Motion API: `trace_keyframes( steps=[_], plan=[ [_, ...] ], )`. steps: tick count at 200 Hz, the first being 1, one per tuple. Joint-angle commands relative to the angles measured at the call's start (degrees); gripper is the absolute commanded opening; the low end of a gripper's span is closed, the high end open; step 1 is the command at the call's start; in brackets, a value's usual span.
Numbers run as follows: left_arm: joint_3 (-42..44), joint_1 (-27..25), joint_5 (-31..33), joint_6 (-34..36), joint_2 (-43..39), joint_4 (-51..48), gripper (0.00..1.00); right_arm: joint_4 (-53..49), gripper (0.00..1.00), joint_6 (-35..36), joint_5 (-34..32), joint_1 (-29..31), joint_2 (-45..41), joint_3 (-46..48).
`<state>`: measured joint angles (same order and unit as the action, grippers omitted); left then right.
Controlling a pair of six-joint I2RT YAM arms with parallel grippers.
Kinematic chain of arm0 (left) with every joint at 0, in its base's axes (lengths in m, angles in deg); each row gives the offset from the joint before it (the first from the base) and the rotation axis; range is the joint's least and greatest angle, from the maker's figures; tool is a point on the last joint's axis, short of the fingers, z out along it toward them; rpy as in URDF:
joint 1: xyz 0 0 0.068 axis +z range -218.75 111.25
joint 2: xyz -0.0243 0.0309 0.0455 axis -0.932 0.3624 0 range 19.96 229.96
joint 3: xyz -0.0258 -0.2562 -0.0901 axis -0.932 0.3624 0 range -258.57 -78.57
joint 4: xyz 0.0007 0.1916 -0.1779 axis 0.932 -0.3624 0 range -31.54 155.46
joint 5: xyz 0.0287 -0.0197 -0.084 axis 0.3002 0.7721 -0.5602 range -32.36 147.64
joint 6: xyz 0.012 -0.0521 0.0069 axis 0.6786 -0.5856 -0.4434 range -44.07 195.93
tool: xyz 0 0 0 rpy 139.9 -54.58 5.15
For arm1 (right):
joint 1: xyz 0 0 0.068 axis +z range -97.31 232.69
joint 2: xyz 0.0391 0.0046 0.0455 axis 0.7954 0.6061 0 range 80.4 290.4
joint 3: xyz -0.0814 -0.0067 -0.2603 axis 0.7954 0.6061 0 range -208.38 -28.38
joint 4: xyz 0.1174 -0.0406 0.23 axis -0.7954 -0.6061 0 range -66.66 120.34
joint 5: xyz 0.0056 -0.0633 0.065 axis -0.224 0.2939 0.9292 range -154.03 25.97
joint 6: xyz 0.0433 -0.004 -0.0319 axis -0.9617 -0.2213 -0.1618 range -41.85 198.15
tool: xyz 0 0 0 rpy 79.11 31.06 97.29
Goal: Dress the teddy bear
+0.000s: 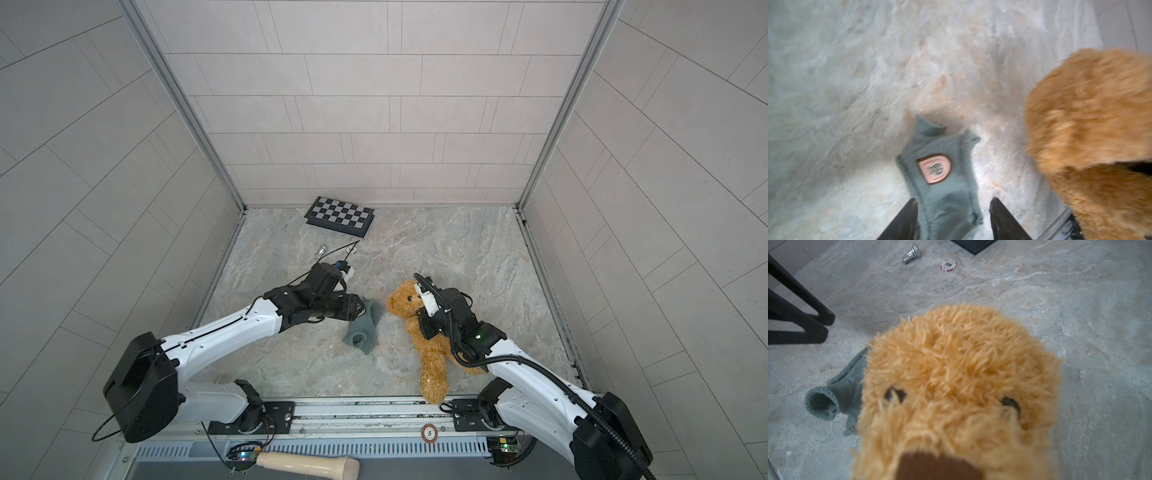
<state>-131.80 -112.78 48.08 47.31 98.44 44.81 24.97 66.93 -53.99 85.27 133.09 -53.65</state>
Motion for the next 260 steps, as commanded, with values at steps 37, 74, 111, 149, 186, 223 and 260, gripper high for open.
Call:
trace_keyframes(
  steps=[37, 74, 111, 149, 186, 223, 260],
  plan=[
    [-12.0, -7.8, 18.3, -2.0, 14.9, -12.4, 0.42, 1.8, 0.0, -3.2, -0.5, 0.7, -5.2, 3.9],
    [-14.7, -8.3, 20.4, -1.6, 17.1, -15.0, 0.33, 2.5, 0.0, -2.6, 0.3, 0.9, -4.8, 4.0],
    [-14.5, -8.7, 17.7, -1.6, 19.6, -13.6, 0.44, 2.5, 0.0, -1.7, 0.2, 1.9, -4.3, 3.7],
    [-14.0, -8.8, 17.6, -1.2, 21.6, -12.6, 0.44, 3.1, 0.0, -0.9, 0.0, 2.5, -4.2, 3.7],
    [-11.1, -7.5, 15.0, -1.0, 19.4, -9.4, 0.07, 5.0, 0.0, 0.3, 1.0, 3.1, -3.2, 3.6],
    [-6.9, -5.9, 10.4, 1.7, 12.7, -7.3, 0.0, 9.6, 0.0, 4.4, 2.6, 7.0, -1.1, 4.4],
    [-3.9, -4.6, 3.7, 4.7, 6.4, -6.1, 0.0, 12.3, 0.0, 10.5, -1.0, 12.4, 3.8, 3.8]
  ],
)
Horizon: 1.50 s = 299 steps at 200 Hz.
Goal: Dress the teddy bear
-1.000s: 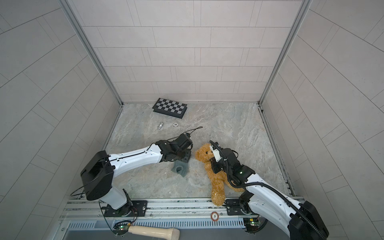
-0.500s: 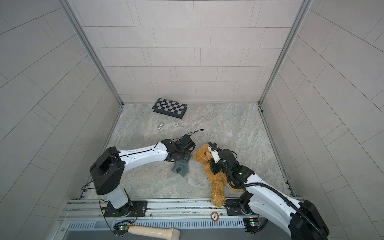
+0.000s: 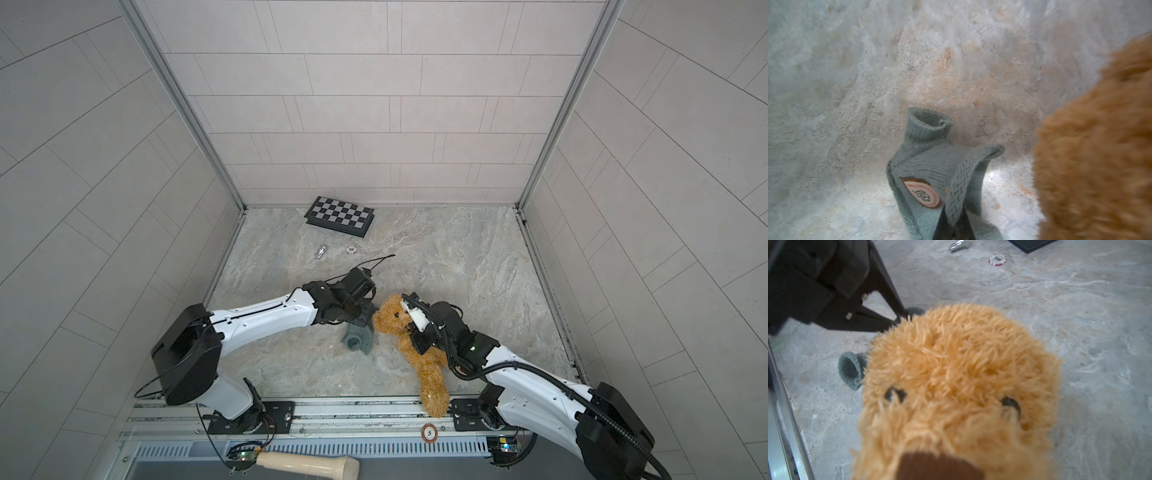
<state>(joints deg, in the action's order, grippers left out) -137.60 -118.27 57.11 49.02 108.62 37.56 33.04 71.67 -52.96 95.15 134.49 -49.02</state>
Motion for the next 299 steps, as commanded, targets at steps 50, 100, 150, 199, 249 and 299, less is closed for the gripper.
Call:
trace_keyframes(
  steps=[50, 100, 150, 199, 249, 299],
  plan=[
    [6.3, 5.1, -15.6, 1.1, -7.9, 6.6, 0.0, 9.2, 0.0, 8.3, -7.2, 7.6, 7.6, -0.8],
    [6.7, 7.2, -20.6, 0.9, -8.9, 6.9, 0.0, 14.0, 0.0, 12.3, -16.8, 14.2, 11.2, 0.4],
    [10.9, 9.7, -21.7, 2.2, -8.8, 7.9, 0.0, 9.3, 0.12, 15.1, -12.8, 14.9, 15.0, -2.6],
    [12.9, 10.0, -21.8, 2.0, -8.6, 10.5, 0.0, 0.5, 0.7, 9.8, -14.7, 14.9, 10.2, -5.9],
    [13.7, 11.7, -22.2, 2.7, -8.8, 10.8, 0.0, -4.1, 0.99, 5.4, -16.5, 14.9, -4.4, -3.4],
    [13.8, 11.8, -23.0, 2.1, -8.1, 12.1, 0.0, -14.1, 0.99, -2.7, -18.3, 14.1, 2.6, -17.2]
  ],
)
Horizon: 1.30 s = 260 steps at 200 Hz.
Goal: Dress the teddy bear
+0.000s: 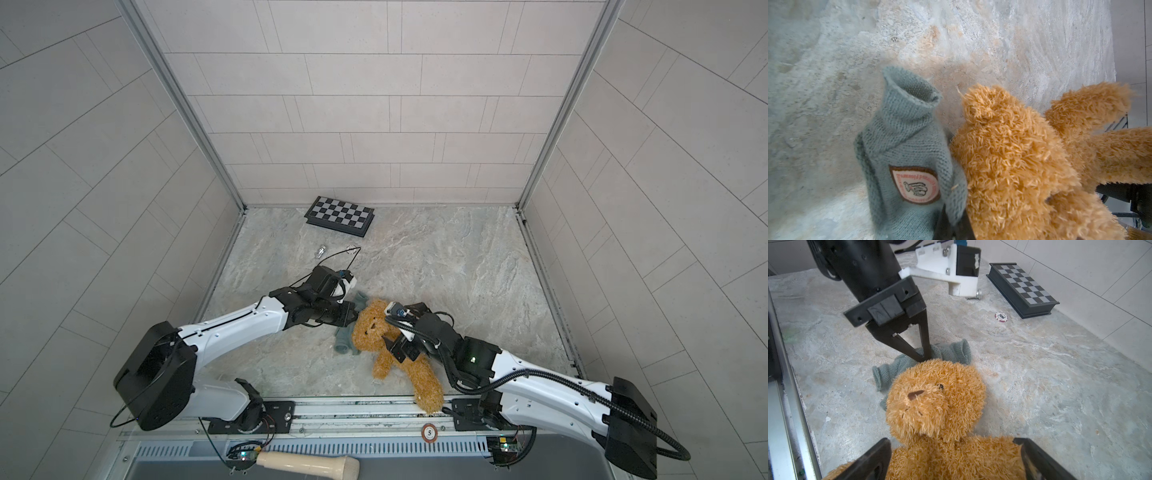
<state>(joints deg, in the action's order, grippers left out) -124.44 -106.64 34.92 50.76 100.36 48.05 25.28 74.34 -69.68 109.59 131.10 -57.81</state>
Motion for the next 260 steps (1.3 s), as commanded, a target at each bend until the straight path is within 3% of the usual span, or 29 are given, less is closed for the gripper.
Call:
trace_keyframes(
  steps=[1, 35, 99, 153, 194, 225, 260],
  plan=[
    [0.6, 0.2, -0.9, 0.3, 0.2, 1.7, 0.0, -6.5, 0.99, -5.6, -1.5, -0.3, 6.4, -8.7],
    [1.7, 0.2, -2.3, -0.6, 1.1, 3.9, 0.0, -4.1, 0.99, -9.5, 3.1, -0.2, 14.1, -13.0],
    [4.1, 3.3, -9.1, -4.1, 3.4, 11.0, 0.0, -7.5, 0.99, -2.5, 5.1, 0.2, 25.6, -19.2],
    [4.3, 4.2, -10.5, -4.5, 4.1, 11.3, 0.0, -8.7, 0.99, 4.4, 3.7, 0.2, 35.4, -21.4],
    [3.5, 4.6, -10.7, -4.5, 5.1, 11.0, 0.0, -12.2, 0.99, 3.5, 2.7, 0.2, 43.0, -25.4],
    [3.4, 5.4, -11.2, -4.7, 5.9, 11.1, 0.0, -6.7, 0.99, 3.4, 4.4, 0.2, 42.6, -20.7],
    [4.1, 6.5, -12.2, -5.3, 6.4, 12.0, 0.0, 0.6, 0.99, 2.5, 3.7, -0.1, 34.4, -13.1]
  ],
)
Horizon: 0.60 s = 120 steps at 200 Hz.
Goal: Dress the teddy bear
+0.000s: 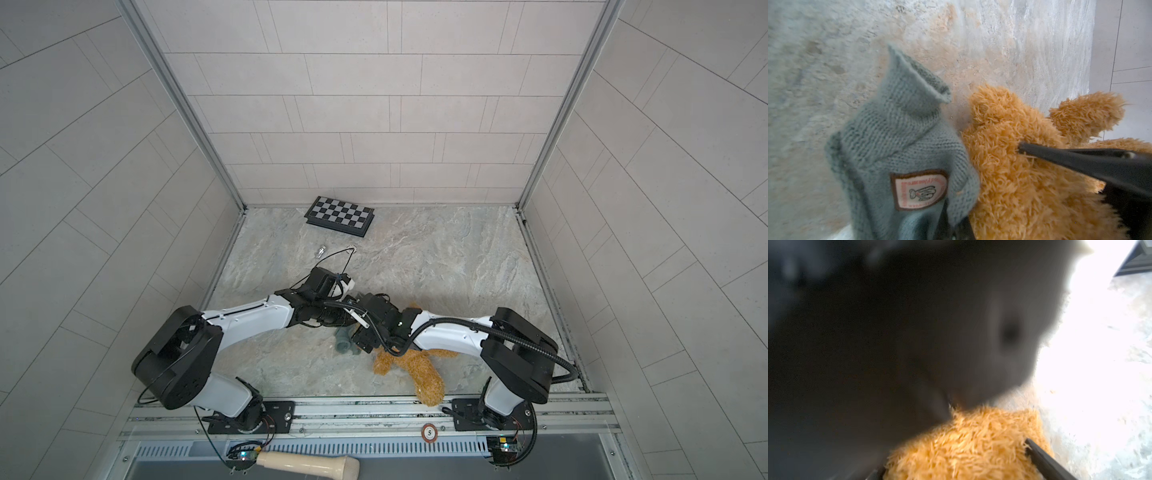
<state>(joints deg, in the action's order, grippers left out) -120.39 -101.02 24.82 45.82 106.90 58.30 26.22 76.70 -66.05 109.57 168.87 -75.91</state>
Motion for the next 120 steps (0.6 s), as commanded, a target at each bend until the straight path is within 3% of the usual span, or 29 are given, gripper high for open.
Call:
trace_keyframes(
  steps=[1, 52, 82, 120],
  plan=[
    [0.1, 0.9, -2.0, -0.4, -0.1, 1.8, 0.0, -0.3, 0.99, 0.2, 0.0, -0.1, -3.6, 5.1],
    [0.6, 1.0, -2.0, -1.1, -0.1, 2.4, 0.0, 4.0, 0.99, -1.3, -4.3, -0.1, -7.7, 10.1],
    [0.7, 1.1, -2.0, -0.9, 0.2, 2.4, 0.0, 6.8, 0.99, -1.5, -3.2, 0.0, -10.6, 13.0],
    [0.7, 1.1, -2.2, -1.0, 0.1, 2.6, 0.0, 17.4, 0.99, 0.3, -0.6, 0.0, -18.1, 20.5]
  ],
)
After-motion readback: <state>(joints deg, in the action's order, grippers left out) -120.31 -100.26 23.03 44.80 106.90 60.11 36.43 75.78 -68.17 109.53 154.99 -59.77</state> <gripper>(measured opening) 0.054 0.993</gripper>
